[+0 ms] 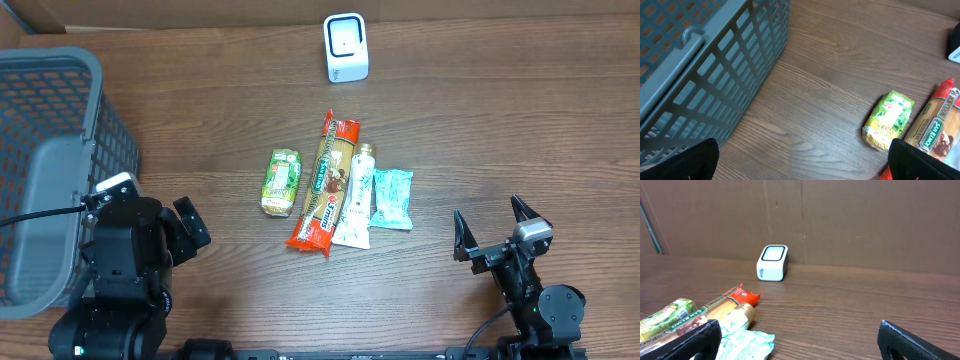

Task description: Scan the item barcode

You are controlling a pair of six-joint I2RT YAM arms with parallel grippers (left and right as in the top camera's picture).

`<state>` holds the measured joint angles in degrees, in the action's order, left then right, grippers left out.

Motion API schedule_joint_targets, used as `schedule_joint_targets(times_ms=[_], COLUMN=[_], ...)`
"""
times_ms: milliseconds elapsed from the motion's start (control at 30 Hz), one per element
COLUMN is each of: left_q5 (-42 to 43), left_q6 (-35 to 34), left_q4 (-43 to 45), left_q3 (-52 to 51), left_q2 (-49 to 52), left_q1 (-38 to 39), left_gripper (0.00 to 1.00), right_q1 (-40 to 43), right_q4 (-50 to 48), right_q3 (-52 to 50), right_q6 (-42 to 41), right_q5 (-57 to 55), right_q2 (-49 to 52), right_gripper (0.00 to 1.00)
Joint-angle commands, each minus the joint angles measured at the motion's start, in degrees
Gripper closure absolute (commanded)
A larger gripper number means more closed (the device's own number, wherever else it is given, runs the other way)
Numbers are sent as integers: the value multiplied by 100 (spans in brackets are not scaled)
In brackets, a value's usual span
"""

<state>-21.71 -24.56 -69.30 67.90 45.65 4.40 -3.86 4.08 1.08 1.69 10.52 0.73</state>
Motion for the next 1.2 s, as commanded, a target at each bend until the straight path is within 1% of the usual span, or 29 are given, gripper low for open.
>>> schedule_joint_targets(times_ms=[0, 100, 200, 400, 500, 600, 700, 833, 1000, 1033, 1100, 1167], left_q5=[-72, -72, -74, -72, -72, -72, -72, -72, -72, -74, -72, -72], left_q6=[-120, -120, -120, -120, -120, -120, -120, -120, -120, -120, -120, -120], left_q4=[-11, -11, -13, -11, -13, -11, -11, -11, -11, -11, -11, -11], left_q3=[-15, -15, -15, -15, -15, -15, -15, -15, -15, -15, -15, -15], left_q2=[9, 9, 9, 9, 9, 9, 9, 9, 9, 9, 9, 9], left_q1=[-15, -15, -15, -15, -15, -15, -15, -15, -15, -15, -15, -15], left_gripper=[0, 0, 1, 0, 0, 0, 0, 1, 0, 1, 1, 0], right_q1=[-42, -42, -42, -39, -31, -31, -26, -26, -26, -26, -26, -26], right_q4=[-31, -31, -221, -356, -352, -240, 256, 1036, 2361, 2785, 3195, 3357], right_q3=[-61, -61, -61, -33, 297, 887, 1777, 3110, 4852, 5298, 5733, 6076], right_q6=[-17, -15, -55, -87, -177, -168, -162, -120, -127, -127, -127, -131], right_q5=[26, -146, -94, 839, 1099, 1316, 1381, 1521, 1668, 1681, 1676, 1663], right_q2=[-48, -48, -48, -44, 72, 479, 1290, 2721, 4548, 5047, 5598, 6231], right_gripper=[0, 0, 0, 0, 0, 0, 0, 0, 0, 0, 0, 0])
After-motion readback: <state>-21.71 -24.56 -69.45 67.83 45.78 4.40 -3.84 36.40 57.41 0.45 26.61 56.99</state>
